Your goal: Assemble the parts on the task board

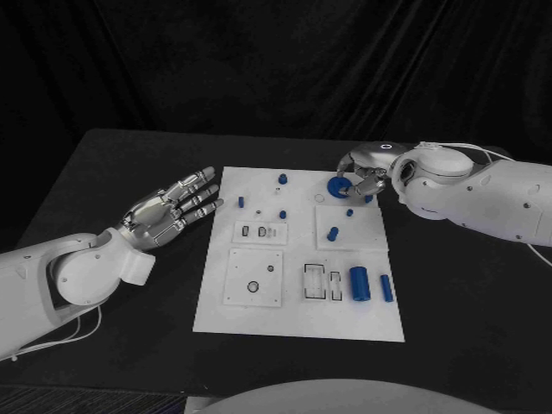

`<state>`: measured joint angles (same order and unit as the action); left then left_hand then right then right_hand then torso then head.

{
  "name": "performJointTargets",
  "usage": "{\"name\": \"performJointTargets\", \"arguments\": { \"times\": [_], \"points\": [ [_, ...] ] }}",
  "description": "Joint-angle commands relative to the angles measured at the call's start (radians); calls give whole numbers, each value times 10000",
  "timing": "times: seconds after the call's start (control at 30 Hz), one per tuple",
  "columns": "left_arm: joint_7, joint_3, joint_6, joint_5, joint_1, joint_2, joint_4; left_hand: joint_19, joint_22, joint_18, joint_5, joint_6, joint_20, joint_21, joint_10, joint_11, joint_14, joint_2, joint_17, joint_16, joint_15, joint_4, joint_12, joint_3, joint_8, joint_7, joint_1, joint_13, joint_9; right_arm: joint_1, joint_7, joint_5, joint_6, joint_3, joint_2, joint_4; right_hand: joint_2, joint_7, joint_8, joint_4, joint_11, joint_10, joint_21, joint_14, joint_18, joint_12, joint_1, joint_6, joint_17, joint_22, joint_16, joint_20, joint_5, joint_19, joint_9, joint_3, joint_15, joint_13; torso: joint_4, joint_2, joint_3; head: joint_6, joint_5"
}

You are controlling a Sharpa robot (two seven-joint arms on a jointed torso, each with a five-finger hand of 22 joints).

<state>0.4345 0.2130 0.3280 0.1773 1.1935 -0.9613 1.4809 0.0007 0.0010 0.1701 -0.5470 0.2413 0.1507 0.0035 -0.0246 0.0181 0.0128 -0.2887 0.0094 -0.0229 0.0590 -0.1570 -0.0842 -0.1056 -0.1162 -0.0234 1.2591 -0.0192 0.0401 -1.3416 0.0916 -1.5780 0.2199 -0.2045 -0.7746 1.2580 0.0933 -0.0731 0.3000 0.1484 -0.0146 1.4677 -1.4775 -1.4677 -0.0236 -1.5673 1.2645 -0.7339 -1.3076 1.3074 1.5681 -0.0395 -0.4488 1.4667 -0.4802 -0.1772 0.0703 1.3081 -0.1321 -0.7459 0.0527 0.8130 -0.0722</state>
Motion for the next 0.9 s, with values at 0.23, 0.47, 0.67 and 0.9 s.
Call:
{"name": "performJointTargets", "arguments": {
  "times": [0.23,0.47,0.67,0.9],
  "points": [
    [14,-8,202,0,-6,34,7,-7,-10,-91,-54,-44,45,-35,24,-61,7,24,11,-33,77,74,-58,-4,-18,13,-81,-13,-3,100,-271,-22,26,-30,-11,-28,62,-67,599,-479,103,1031,6,-1031,-20,-35,328,-7,-2632,2297,27,-101,-2085,475,-402,-648,-90,2627,-14,-11,-11,4,-3],
    [9,-8,192,0,-7,18,24,-7,-10,-91,-54,-44,45,-35,24,-61,7,24,11,-33,77,74,-58,-4,-18,13,-81,-13,-3,94,-403,-22,247,-28,-121,203,131,-102,838,-465,125,1031,-57,-1031,-3,-35,162,-109,-2632,2319,27,-117,-2417,517,-537,-798,-105,2627,-15,-3,0,-12,25],
    [1,-8,163,0,-7,-8,35,-7,-10,-95,-57,-47,47,-35,25,-58,12,19,15,-44,83,79,-64,5,-19,17,-85,-13,-3,-35,-414,-22,392,-27,-209,537,171,-120,918,-403,140,1031,-84,-1031,5,-35,28,-151,-2632,2329,27,-127,-2388,536,-576,-809,-119,2627,-6,0,1,-6,63],
    [-16,-8,171,0,-7,11,25,-7,-10,-104,-61,-52,55,-35,24,-52,20,22,19,-58,102,92,-78,19,-22,23,-93,-16,-3,-258,-441,-22,484,-27,-124,889,213,-131,1021,-350,149,1031,-157,-1031,24,-35,-92,-221,-2632,2355,27,-140,-2126,583,-619,-831,-134,2627,-8,3,1,-5,67]
  ]
}}
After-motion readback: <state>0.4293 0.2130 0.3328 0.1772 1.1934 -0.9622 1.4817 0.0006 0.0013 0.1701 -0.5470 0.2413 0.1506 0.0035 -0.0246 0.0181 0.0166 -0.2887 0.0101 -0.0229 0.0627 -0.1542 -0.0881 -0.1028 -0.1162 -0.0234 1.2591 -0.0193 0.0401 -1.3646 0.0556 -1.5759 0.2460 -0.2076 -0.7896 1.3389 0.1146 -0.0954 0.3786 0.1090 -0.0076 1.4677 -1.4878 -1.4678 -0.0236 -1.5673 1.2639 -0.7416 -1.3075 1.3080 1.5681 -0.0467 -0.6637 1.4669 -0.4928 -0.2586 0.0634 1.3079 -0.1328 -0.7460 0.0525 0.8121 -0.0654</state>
